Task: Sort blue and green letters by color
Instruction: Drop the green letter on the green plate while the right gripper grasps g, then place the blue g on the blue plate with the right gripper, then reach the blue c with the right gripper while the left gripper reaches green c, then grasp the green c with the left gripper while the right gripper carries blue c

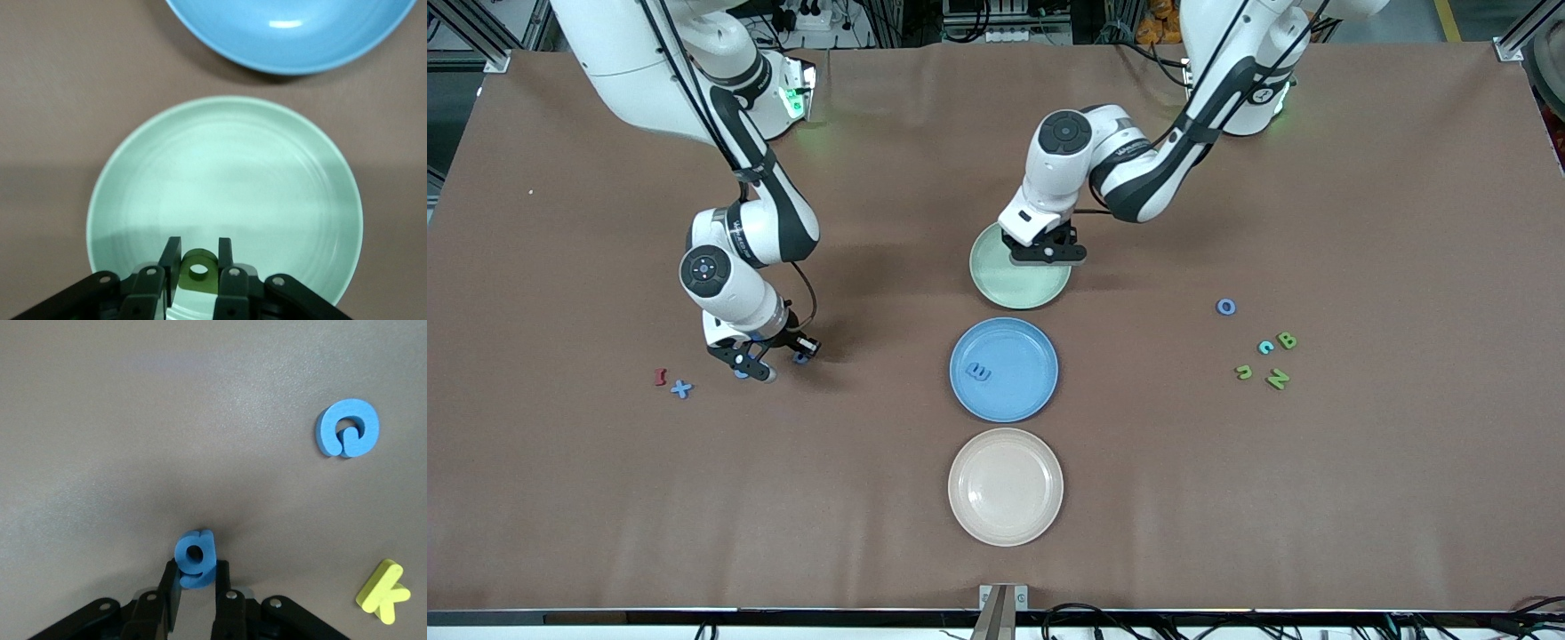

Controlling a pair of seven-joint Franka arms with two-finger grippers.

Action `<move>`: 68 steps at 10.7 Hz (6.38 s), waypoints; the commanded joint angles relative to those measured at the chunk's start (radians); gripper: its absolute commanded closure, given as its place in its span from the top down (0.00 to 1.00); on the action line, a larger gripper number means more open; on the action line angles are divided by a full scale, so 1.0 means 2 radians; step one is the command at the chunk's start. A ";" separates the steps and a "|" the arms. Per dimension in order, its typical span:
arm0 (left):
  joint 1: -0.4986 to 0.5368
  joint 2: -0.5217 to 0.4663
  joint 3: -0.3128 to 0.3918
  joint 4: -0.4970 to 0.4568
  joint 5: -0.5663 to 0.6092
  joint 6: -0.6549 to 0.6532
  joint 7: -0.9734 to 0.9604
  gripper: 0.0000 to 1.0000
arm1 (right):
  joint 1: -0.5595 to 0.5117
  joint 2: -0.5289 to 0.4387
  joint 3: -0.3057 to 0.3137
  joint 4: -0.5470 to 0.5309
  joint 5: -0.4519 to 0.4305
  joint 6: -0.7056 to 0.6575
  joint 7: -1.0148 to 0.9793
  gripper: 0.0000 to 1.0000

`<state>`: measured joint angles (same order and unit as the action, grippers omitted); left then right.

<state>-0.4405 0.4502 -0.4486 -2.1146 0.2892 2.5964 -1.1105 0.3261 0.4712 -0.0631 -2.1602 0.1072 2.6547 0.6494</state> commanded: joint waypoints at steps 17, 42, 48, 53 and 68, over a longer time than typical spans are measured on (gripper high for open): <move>0.296 0.019 0.008 0.029 0.068 -0.042 0.122 1.00 | 0.167 0.126 0.024 0.331 0.007 -0.096 0.221 0.00; 0.337 0.064 0.030 0.023 0.075 -0.005 0.179 1.00 | -0.092 -0.012 -0.013 0.026 -0.034 -0.011 -0.219 1.00; 0.339 0.059 0.031 0.031 0.087 -0.007 0.181 1.00 | -0.098 0.021 -0.011 0.015 -0.031 0.039 -0.218 0.57; 0.343 0.056 0.031 0.033 0.087 -0.007 0.181 1.00 | -0.100 0.019 -0.002 0.021 -0.031 0.033 -0.216 0.00; 0.345 0.062 0.032 0.036 0.088 -0.007 0.183 0.02 | 0.032 0.112 0.067 0.285 -0.025 -0.082 0.106 0.00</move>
<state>0.2415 0.5828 -0.3821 -2.0385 0.4294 2.5934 -0.7204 0.3188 0.6045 0.0719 -1.7166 0.0559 2.4982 0.7881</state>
